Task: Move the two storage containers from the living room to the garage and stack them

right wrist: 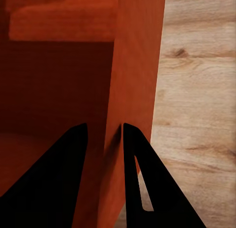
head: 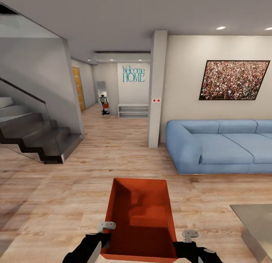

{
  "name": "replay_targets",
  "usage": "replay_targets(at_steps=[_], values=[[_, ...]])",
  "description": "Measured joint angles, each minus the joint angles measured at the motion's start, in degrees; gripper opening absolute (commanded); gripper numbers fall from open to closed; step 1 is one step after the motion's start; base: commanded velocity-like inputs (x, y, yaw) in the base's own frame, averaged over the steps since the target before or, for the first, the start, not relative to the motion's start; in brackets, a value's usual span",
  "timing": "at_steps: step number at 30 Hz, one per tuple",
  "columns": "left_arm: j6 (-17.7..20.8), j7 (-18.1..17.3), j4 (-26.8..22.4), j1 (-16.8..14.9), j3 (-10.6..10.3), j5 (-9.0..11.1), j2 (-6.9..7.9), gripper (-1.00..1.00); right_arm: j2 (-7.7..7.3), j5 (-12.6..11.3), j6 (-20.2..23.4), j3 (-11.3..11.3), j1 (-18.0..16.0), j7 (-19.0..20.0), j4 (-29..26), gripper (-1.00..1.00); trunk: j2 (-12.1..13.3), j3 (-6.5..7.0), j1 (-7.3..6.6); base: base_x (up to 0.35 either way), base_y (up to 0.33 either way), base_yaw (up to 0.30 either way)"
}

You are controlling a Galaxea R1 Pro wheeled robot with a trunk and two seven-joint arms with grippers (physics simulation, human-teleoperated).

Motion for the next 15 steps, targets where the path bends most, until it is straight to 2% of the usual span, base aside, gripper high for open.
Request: replay_targets(at_steps=[5, 15], values=[[0.0, 0.0, -0.1, 0.0, 0.0, 0.0, 0.00, -1.00, 0.00, 0.0, 0.0, 0.0, 0.0, 0.0, 0.0, -1.00, 0.0, 0.00, -0.02, 0.111, 0.057, 0.000], [-0.1, -0.1, -0.1, 0.0, -0.1, -0.1, 0.07, -1.00, 0.02, 0.0, -0.1, 0.0, 0.0, 0.0, 0.0, -1.00, 0.0, -0.01, -0.03, 0.270, 0.168, 0.000]])
